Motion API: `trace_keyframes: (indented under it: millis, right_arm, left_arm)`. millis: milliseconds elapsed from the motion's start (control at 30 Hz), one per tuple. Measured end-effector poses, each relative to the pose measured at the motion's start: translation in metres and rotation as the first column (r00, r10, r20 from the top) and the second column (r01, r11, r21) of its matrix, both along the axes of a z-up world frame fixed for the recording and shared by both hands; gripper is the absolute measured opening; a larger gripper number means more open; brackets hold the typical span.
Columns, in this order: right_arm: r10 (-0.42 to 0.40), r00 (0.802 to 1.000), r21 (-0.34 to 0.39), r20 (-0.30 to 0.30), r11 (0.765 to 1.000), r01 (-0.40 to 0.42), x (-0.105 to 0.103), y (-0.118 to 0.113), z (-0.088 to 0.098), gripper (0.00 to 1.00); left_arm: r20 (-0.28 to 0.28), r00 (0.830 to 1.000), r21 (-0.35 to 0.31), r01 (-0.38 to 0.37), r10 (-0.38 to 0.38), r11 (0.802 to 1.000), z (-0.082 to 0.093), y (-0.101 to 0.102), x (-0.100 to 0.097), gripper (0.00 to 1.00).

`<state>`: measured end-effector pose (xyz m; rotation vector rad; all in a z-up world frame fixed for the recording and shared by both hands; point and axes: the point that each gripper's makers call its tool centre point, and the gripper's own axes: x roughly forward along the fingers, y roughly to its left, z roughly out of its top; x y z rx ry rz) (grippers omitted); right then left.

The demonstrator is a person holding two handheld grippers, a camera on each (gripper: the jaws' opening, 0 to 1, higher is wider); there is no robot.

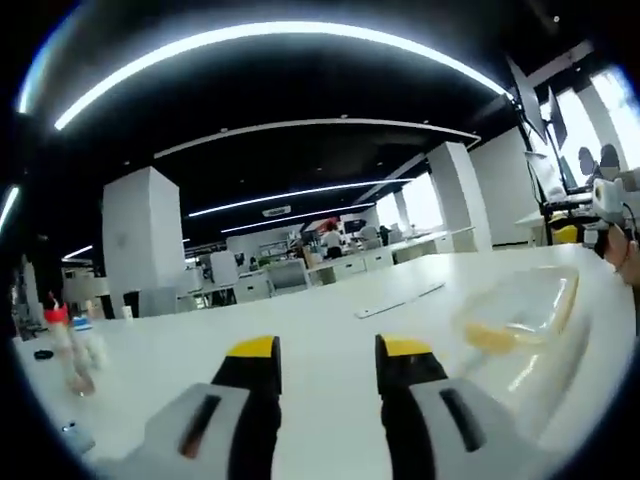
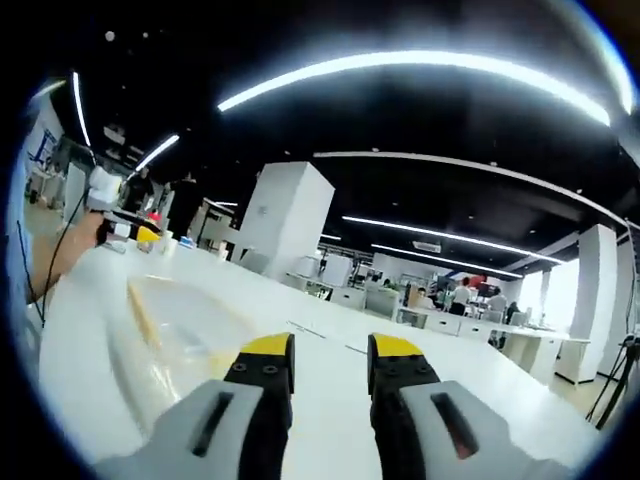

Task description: Snap each plastic latch of the storage box into its locked position after aligning the lid with the box until every specified latch is closed and the lid sits flush.

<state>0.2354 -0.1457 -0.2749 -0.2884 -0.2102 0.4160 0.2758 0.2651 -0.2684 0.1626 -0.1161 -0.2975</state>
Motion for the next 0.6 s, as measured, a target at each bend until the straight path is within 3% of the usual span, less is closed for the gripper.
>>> trace_keyframes:
  millis: [200,333,600]
  right_arm:
    - [-0.038,0.999,0.007,-0.003,0.999,0.038,0.0,-0.006,-0.002,0.28]
    - [-0.043,0.999,0.0,0.0,0.999,0.043,-0.001,-0.004,-0.002,0.28]
    - [-0.063,0.998,-0.008,0.012,0.998,0.063,0.0,-0.007,-0.001,0.28]
  left_arm:
    - [0.009,1.0,-0.011,-0.027,0.027,1.0,-0.009,0.011,-0.001,0.38]
    - [0.036,0.998,0.005,-0.06,0.059,0.998,-0.008,0.019,-0.005,0.38]
    - [0.065,0.997,-0.024,-0.045,0.046,0.999,-0.001,0.017,-0.007,0.38]
